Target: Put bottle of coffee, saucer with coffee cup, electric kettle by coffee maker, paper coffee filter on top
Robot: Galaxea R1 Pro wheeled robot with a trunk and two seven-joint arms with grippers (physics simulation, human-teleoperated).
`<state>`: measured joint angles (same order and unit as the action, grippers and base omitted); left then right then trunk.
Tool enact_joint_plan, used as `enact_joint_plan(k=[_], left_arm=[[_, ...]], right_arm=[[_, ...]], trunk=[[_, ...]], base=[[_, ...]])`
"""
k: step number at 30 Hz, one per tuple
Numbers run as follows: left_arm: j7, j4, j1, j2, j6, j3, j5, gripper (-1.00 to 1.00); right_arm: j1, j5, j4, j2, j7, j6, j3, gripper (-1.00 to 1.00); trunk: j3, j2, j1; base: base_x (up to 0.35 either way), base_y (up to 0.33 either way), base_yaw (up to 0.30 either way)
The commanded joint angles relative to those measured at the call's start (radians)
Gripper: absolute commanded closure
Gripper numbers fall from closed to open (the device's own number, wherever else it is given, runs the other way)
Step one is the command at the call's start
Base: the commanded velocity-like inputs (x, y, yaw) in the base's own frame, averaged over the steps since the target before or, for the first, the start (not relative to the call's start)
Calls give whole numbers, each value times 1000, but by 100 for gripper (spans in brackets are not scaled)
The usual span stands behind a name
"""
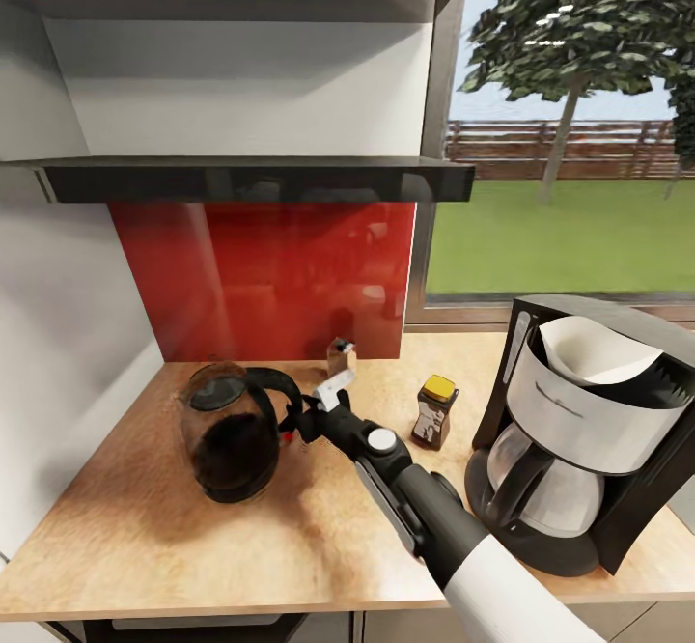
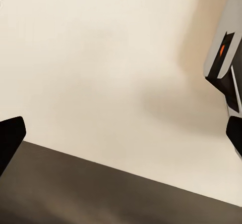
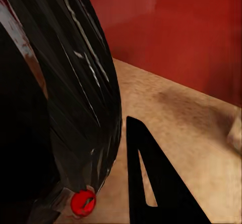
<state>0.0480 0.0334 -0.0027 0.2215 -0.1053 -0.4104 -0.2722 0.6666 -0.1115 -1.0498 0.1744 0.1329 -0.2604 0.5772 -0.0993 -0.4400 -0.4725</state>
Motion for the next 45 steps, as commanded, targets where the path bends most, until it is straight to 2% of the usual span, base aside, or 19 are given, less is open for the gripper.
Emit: enact_joint_plan(k=[1,2,6,15,26,27,30,45], left_arm=[[1,1,0,0,-5,-8,-10,-100],[1,1,0,-1,-5,-8,-11,-100],[1,1,0,0,-5,-8,-11,-100],[1,10,0,-1,-5,-8,-10,-100],[2,14,-2,-3,-5,-13,-9,-100],[3,14,-2,-3,44,-15,-7,-100],[3,14,-2,-4,59,-16,-7,-100],[3,14,-2,-4,61,-15,-7,-100]], right_arm=[[1,-35,-13,0,-43,-7,2,100],[1,-44,-27,0,-69,-7,3,100],[1,-52,-44,0,-94,-8,4,100],[1,-53,-46,0,-97,-8,4,100],[1,-53,-47,0,-96,-10,4,100],[1,-53,-47,0,-95,-11,3,100],[1,-53,-47,0,-95,-11,3,100],[1,-53,-46,0,-94,-11,1,100]], trunk=[[-2,-2,0],[-2,-2,0],[-2,-2,0],[-2,-2,0],[-2,-2,0],[-2,-2,0],[-2,-2,0],[-2,-2,0]], base=[[0,0,0],[0,0,0],[0,0,0],[-40,0,0],[-316,1,0],[-320,140,0],[-314,161,0],[-314,103,0]])
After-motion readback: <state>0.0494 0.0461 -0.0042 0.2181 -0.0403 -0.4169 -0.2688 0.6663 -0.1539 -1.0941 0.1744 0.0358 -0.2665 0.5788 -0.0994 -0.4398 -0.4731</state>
